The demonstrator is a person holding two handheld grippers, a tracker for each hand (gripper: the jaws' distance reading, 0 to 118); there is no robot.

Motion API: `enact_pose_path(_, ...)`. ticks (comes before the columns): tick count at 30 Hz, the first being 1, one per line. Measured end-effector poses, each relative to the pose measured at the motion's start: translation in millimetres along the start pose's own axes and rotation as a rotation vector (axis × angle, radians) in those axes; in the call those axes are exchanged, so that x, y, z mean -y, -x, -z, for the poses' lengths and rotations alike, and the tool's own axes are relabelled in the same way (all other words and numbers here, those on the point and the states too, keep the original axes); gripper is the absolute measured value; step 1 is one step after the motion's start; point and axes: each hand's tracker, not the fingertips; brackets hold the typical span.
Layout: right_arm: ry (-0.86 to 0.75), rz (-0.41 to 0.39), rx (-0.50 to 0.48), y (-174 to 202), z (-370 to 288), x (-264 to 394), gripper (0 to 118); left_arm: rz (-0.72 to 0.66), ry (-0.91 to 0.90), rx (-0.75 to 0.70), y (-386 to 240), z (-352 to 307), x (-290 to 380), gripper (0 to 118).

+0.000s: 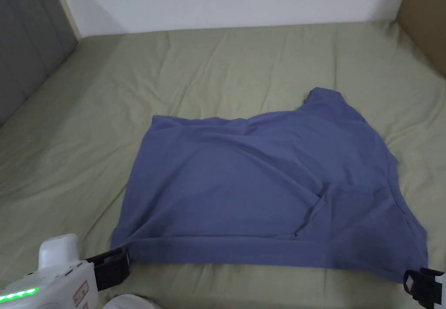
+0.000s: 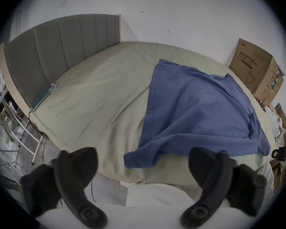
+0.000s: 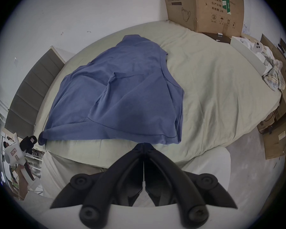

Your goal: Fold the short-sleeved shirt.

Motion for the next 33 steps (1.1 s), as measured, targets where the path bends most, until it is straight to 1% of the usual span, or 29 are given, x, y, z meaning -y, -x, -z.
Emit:
enact_pose_path(1, 0.007, 0.002, 0.003, -0.6, 2.6, -0.5, 0, 0.0, 0.011, 0.012, -0.4, 6.8, 0.9, 107)
enact_pose_path(2, 0.016, 0.0, 0.007, -1.1, 5.3, -0.7, 0, 0.001, 0.051, 0.012, -1.8, 14.6, 1.9, 107)
enact_pose_path(3, 0.027, 0.0, 0.015, -1.7, 8.0, -1.0, 0, 0.004, 0.093, -0.001, -2.3, 22.2, 2.3, 103)
enact_pose_path(4, 0.044, -0.002, 0.02, -1.0, 8.7, -0.4, 0, -0.007, 0.099, 0.012, -2.6, 26.9, 2.1, 85)
enact_pose_path(5, 0.045, -0.001, 0.018, -1.7, 9.8, -0.1, 0, -0.011, 0.095, 0.019, -2.0, 29.2, 2.4, 49)
enact_pose_path(6, 0.047, -0.001, 0.016, -2.2, 10.8, 0.6, 0, -0.024, 0.107, 0.02, -3.4, 33.3, 2.5, 4)
enact_pose_path(7, 0.052, -0.002, 0.015, -1.9, 11.5, 0.7, 0, -0.015, 0.142, 0.056, -3.0, 38.1, 3.7, 4)
enact_pose_path(8, 0.051, -0.006, 0.016, -0.6, 10.0, 1.0, 0, 0.018, 0.145, 0.057, -4.6, 38.1, 3.3, 4)
enact_pose_path(9, 0.047, -0.025, 0.007, 0.5, 9.6, 1.0, 0, 0.017, 0.132, 0.019, -7.5, 35.0, 2.2, 3)
enact_pose_path(11, 0.021, -0.065, -0.003, 4.5, 7.6, 0.5, 1, 0.019, 0.121, 0.036, -6.7, 30.9, -0.4, 3)
enact_pose_path(12, 0.003, -0.081, 0.001, 6.9, 6.3, -0.9, 7, 0.017, 0.117, 0.031, -7.3, 28.6, -1.2, 3)
enact_pose_path(13, -0.008, -0.095, 0.015, 7.2, 6.6, -3.4, 26, 0.007, 0.115, 0.035, -6.5, 26.3, -2.6, 3)
enact_pose_path(14, -0.017, -0.104, 0.035, 6.6, 7.5, -6.0, 51, -0.004, 0.116, 0.041, -5.9, 24.5, -3.4, 3)
enact_pose_path(15, -0.024, -0.118, 0.06, 5.3, 9.4, -8.8, 79, -0.019, 0.114, 0.043, -4.2, 22.4, -5.5, 3)
enact_pose_path(16, -0.02, -0.133, 0.076, 3.3, 12.2, -12.2, 82, -0.027, 0.114, 0.05, -3.3, 20.5, -6.4, 3)
enact_pose_path(18, -0.01, -0.165, 0.082, -1.9, 19.0, -16.8, 81, -0.027, 0.11, 0.049, -4.6, 17.6, -8.5, 3)
enact_pose_path(19, 0.0, -0.164, 0.082, -5.4, 25.6, -17.8, 78, -0.022, 0.109, 0.048, -5.5, 16.4, -10.4, 3)
enact_pose_path(20, 0.037, -0.159, 0.091, -9.0, 34.2, -19.6, 60, -0.014, 0.111, 0.047, -7.2, 15.7, -11.1, 3)
enact_pose_path(21, 0.11, -0.143, 0.092, -10.2, 39.9, -17.7, 39, -0.006, 0.109, 0.044, -8.7, 15.2, -11.2, 3)
enact_pose_path(22, 0.126, -0.155, 0.061, -10.6, 42.5, -15.0, 26, 0.005, 0.113, 0.042, -9.9, 15.1, -11.7, 3)
enact_pose_path(24, 0.123, -0.162, 0.105, -12.5, 44.7, -7.8, 1, 0.013, 0.11, 0.031, -9.6, 15.9, -11.8, 3)
enact_pose_path(25, 0.123, -0.17, 0.088, -15.2, 42.2, -6.2, 1, 0.011, 0.114, 0.036, -9.3, 15.8, -12.2, 3)
enact_pose_path(26, 0.104, -0.15, 0.087, -17.9, 37.5, -5.9, 1, 0.006, 0.12, 0.036, -9.5, 15.2, -12.5, 3)
enact_pose_path(27, 0.092, -0.121, 0.073, -22.3, 31.6, -8.2, 1, 0.002, 0.12, 0.036, -9.0, 15.3, -13.4, 3)
enact_pose_path(29, 0.069, -0.039, 0.023, -27.0, 24.8, -13.7, 1, 0.0, 0.121, 0.037, -8.8, 13.9, -14.8, 3)
enact_pose_path(30, 0.064, -0.019, 0.007, -31.6, 20.8, -16.9, 1, -0.001, 0.118, 0.038, -8.7, 13.2, -16.0, 3)
enact_pose_path(33, 0.026, -0.023, 0.012, -31.9, 8.4, -32.6, 1, -0.003, 0.114, 0.043, -9.1, 10.8, -23.8, 3)
